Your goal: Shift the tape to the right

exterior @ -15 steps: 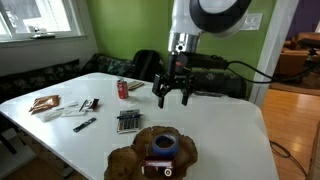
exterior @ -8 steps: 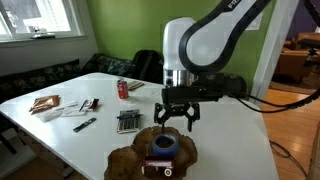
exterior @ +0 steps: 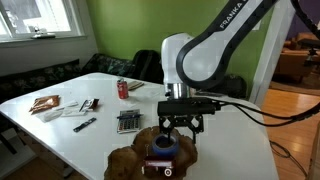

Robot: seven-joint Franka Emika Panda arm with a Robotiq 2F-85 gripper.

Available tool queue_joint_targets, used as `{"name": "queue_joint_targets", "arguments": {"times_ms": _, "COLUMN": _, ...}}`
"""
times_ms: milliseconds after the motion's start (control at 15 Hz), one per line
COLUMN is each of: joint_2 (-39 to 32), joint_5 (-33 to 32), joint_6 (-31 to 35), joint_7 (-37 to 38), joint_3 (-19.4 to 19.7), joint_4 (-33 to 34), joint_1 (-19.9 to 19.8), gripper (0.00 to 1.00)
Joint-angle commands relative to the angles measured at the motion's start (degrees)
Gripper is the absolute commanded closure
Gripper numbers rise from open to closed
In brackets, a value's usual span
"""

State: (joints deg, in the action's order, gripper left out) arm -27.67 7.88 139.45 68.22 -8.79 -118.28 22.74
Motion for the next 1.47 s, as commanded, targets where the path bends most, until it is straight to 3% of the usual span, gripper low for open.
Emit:
{"name": "queue_joint_targets", "arguments": {"times_ms": 0, "joint_2": -1.27, "joint_5": 0.54, "joint_6": -0.36, "joint_7": 1.86, "joint_3": 0.19, "joint_4": 1.40, "joint_1": 0.10, "gripper": 0.42}}
{"name": "queue_joint_targets", "arguments": {"times_ms": 533, "joint_2": -2.35, "joint_5": -0.31, "joint_6": 1.12, "joint_7": 1.23, "joint_3": 0.29, "joint_4": 2.83, "joint_1": 0.65, "gripper": 0.99}}
{"name": "queue_joint_targets", "arguments": {"times_ms": 867, "joint_2": 2.93, "joint_5": -0.97, "joint_6": 5.68, "joint_7": 1.72, "joint_3": 0.81, "joint_4": -0.07, "joint_1": 0.85, "gripper": 0.97}}
{"name": "queue_joint_targets", "arguments": {"times_ms": 1067, "joint_2": 8.02, "joint_5": -3.64, "joint_6": 12.30, "joint_7": 7.07, "joint_3": 4.24, "joint_4": -3.64, "joint_1": 1.73, "gripper": 0.97}}
{"name": "queue_joint_targets", "arguments": {"times_ms": 1333, "joint_2": 12.40, "joint_5": -4.66, "joint_6": 14.66, "joint_7": 13.98, "joint_3": 8.04, "joint_4": -7.87, "joint_1": -1.30, "gripper": 0.97}}
{"name": "queue_joint_targets", "arguments": {"times_ms": 1400, "joint_2": 9.32, "joint_5": -3.98, "joint_6": 12.32, "joint_7": 10.14, "joint_3": 5.90, "joint_4": -3.65, "joint_1": -2.09, "gripper": 0.88}}
